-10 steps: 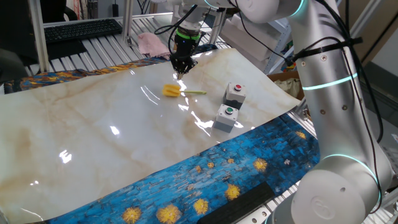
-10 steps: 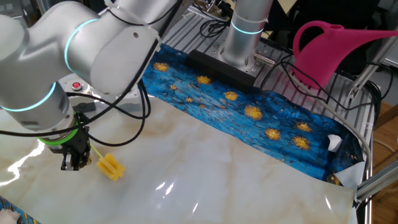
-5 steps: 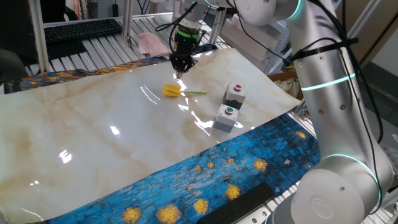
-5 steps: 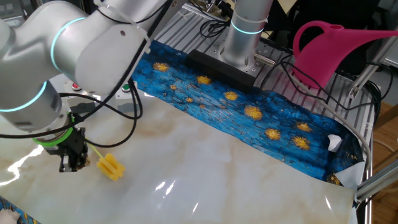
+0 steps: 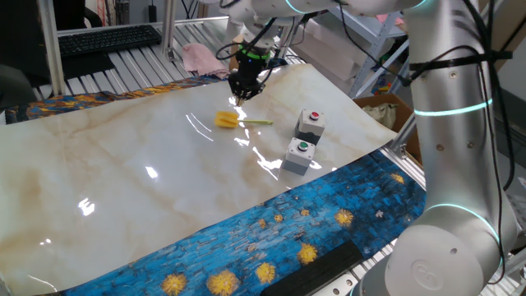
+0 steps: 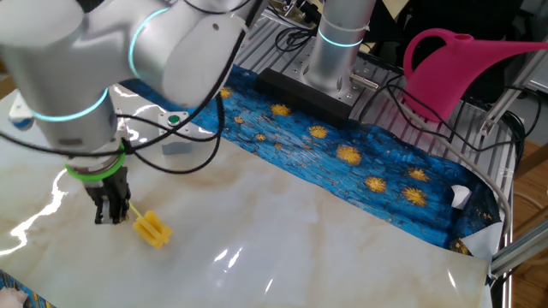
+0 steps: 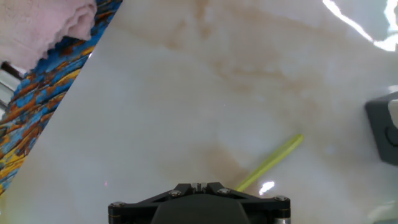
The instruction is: Scrub the table with a brush
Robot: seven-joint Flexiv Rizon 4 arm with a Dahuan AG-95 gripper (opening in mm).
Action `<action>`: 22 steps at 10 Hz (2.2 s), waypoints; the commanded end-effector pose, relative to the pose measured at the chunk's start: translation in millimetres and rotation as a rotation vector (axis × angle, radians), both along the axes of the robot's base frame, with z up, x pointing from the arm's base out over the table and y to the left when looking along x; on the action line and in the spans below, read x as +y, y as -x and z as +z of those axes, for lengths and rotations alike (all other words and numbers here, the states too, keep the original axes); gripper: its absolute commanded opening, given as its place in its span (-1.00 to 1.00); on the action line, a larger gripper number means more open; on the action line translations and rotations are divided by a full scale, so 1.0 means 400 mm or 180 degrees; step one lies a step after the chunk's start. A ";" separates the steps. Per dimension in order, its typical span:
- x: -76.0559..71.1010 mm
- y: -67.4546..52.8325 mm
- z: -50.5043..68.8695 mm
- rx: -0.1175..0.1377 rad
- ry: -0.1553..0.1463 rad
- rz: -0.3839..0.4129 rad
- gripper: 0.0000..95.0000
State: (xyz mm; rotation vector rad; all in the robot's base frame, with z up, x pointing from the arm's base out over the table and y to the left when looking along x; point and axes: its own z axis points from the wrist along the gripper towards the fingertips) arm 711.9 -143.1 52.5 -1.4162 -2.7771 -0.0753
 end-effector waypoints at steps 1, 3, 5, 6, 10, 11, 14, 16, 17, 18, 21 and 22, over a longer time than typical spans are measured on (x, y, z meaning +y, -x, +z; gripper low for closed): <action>-0.003 -0.007 -0.002 0.0042 0.0001 0.0007 -1.00; -0.003 -0.007 -0.002 0.0041 0.0009 0.0008 -1.00; -0.003 -0.007 -0.002 0.0046 0.0000 0.0012 -1.00; -0.003 -0.007 -0.002 0.0048 0.0002 0.0014 -1.00; -0.003 -0.007 -0.002 0.0056 0.0013 -0.0004 -1.00; -0.003 -0.007 -0.002 0.0053 0.0013 -0.0017 -1.00; -0.010 -0.004 0.003 0.0136 -0.0036 -0.0056 -0.60; -0.022 0.007 0.013 0.0181 -0.0037 -0.0056 -0.60; -0.025 0.013 0.017 0.0190 -0.0037 -0.0083 -0.20; -0.027 0.023 0.023 0.0200 -0.0029 -0.0147 -0.20; -0.022 0.044 0.023 0.0169 -0.0008 -0.0406 -0.20; -0.016 0.049 0.022 0.0151 0.0017 -0.0515 0.20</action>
